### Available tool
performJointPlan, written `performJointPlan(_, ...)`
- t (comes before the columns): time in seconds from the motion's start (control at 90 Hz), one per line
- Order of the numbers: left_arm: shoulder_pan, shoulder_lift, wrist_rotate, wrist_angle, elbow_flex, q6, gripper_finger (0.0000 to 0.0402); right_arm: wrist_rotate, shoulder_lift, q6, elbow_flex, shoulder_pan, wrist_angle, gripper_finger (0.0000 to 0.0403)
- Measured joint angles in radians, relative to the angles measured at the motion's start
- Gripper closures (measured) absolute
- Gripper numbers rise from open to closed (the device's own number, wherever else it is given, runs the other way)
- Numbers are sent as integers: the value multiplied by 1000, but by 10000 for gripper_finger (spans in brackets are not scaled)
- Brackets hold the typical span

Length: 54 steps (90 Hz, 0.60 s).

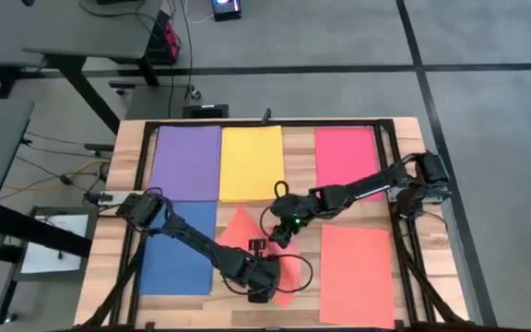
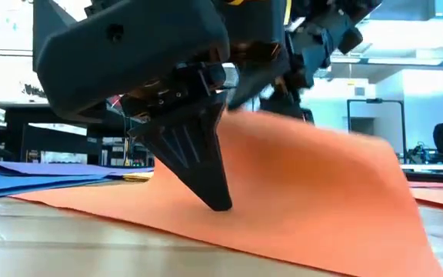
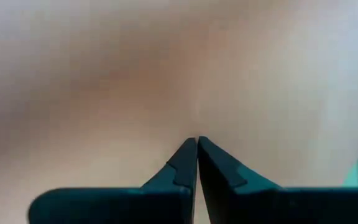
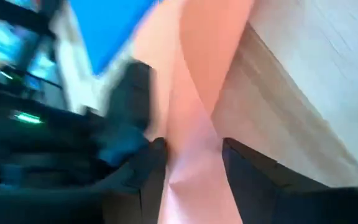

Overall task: Organize paper
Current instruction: Stack the orange paper on top of the orange paper

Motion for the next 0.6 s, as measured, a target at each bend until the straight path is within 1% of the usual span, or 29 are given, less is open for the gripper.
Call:
performJointPlan(0.178,-2,0,-5,3,0,-13,401,2,60,-190,0,-8,40,193)
performJointPlan(0.278,-3,0,-12,4,0,-19,401,1,66,-277,0,-38,57,174)
performJointPlan(0.333,-3,0,-14,4,0,-33,401,-11,65,-283,0,-64,83,170)
performJointPlan(0.467,-4,0,-17,4,0,-58,401,-107,65,-245,0,-121,82,172)
performJointPlan(0.6,-4,0,-16,4,0,-54,401,-126,65,-213,0,-118,57,185)
